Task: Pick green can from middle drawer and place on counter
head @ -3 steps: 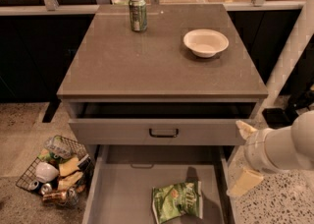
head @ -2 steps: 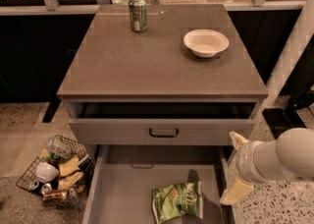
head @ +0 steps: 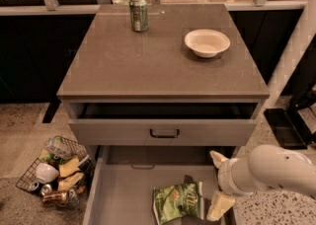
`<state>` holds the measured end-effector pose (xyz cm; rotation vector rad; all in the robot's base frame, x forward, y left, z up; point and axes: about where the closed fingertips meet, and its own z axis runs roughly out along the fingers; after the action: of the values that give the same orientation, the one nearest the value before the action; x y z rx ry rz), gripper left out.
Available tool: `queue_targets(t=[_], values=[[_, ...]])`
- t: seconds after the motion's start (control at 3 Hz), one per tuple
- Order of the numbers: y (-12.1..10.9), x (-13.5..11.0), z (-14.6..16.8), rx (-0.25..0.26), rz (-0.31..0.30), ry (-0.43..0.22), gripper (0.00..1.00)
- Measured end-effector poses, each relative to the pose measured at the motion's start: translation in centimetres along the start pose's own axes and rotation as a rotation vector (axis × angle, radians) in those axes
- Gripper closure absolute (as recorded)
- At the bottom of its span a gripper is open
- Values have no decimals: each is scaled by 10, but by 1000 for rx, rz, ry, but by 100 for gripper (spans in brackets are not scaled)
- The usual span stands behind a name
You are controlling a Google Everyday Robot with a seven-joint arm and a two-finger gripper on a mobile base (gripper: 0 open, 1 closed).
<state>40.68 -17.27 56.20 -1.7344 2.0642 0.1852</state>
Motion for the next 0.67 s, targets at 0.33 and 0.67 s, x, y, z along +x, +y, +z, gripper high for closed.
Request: queue_targets(t=[0.33, 0.67], values=[[13, -9, 39, -50, -27, -13, 0], [13, -9, 42, -54, -26, -13, 0]])
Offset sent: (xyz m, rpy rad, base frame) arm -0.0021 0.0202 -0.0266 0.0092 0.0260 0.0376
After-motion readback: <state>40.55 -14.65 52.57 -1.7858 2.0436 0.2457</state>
